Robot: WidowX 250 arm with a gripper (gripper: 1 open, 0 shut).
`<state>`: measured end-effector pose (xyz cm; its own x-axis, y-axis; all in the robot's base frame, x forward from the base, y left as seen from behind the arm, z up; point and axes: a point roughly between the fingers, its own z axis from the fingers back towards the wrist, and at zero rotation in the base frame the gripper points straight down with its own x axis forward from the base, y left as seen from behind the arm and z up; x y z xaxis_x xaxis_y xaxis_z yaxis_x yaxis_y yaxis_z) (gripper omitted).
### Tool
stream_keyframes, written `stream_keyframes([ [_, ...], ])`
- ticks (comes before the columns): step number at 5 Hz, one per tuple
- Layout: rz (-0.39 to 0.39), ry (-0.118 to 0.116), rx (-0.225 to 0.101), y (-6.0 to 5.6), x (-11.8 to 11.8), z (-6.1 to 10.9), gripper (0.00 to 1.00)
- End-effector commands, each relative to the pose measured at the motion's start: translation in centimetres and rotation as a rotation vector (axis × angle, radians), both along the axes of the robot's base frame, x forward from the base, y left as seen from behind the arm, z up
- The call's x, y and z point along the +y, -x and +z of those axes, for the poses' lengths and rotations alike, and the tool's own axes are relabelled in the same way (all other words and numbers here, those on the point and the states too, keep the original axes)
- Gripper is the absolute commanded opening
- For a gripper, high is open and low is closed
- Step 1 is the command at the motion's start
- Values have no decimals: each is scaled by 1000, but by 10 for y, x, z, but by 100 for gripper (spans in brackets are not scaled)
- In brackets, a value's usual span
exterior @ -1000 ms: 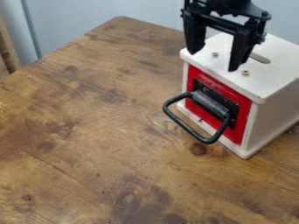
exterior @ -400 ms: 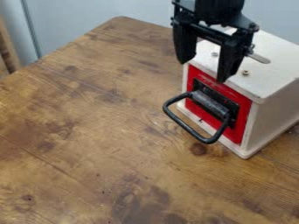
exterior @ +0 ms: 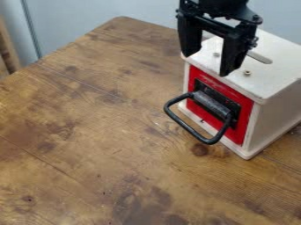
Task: Close the drawer
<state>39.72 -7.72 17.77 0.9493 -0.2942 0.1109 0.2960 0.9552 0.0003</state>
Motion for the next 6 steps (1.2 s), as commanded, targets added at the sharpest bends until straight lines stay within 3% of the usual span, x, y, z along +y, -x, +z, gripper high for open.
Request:
stream_keyframes([
  [1,4,17,-58,-7,6,21,100],
  [3,82,9,-51,-13,-2,5,100],
  [4,24,10,-64,-16,-8,10,100],
  [5,-39,16,-56,-18,-14,20,100],
  [6,-8,12,-61,-16,-15,22,100],
])
